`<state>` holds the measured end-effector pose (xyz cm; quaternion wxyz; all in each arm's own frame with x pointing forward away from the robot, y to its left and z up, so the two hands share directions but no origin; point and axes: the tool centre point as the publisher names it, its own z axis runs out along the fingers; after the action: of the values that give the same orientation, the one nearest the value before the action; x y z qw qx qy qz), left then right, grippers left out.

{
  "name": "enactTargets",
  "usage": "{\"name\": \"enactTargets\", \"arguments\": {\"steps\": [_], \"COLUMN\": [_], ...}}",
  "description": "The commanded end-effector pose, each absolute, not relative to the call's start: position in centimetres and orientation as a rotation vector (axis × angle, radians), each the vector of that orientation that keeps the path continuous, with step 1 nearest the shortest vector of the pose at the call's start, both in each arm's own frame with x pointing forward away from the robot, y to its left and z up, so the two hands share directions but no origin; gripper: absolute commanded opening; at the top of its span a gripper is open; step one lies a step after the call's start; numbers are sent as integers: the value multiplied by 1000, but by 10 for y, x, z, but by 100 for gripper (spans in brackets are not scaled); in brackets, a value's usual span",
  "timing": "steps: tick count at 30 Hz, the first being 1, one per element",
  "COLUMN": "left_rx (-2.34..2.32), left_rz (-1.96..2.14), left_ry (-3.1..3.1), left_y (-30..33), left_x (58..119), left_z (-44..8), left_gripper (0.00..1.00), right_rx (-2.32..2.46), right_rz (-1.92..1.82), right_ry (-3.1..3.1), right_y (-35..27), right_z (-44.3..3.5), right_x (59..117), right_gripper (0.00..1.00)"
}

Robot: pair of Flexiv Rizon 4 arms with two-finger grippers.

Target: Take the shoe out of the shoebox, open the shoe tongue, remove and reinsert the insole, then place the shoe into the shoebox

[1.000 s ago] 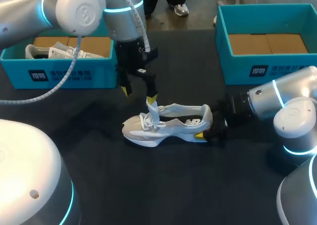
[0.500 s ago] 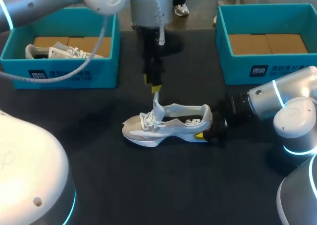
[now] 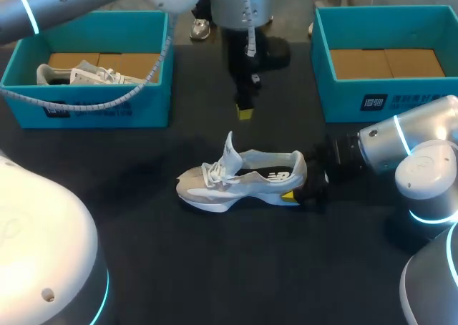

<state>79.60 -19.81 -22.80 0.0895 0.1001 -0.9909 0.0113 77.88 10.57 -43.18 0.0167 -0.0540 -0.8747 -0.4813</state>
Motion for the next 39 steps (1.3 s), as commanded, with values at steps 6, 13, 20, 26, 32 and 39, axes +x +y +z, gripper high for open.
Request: {"name": "enactTargets", "arguments": {"steps": [6, 13, 20, 26, 32, 39], "left_rx": [198, 96, 30, 44, 44, 44], "left_rz": [57, 38, -17, -49, -49, -49], "left_ry": [-2956, -2942, -2881, -2864, -2864, -2864], "left_y": [-220, -235, -247, -248, -248, -248], "left_x": [784, 772, 760, 757, 757, 757], "left_z": [-250, -278, -301, -308, -308, -308], "left_gripper": [0, 0, 0, 0, 0, 0], "right_rx": [-168, -168, -168, -168, -168, -168], "right_rz": [-1493, -1493, -1493, -1493, -1493, -1493], "right_ry": [-2720, -2720, -2720, -2720, -2720, -2720], "right_y": [112, 112, 112, 112, 112, 112], "right_z": [-444, -444, -444, -444, -444, -444], "right_x": [777, 777, 777, 777, 777, 777], "right_gripper": [0, 0, 0, 0, 0, 0]}}
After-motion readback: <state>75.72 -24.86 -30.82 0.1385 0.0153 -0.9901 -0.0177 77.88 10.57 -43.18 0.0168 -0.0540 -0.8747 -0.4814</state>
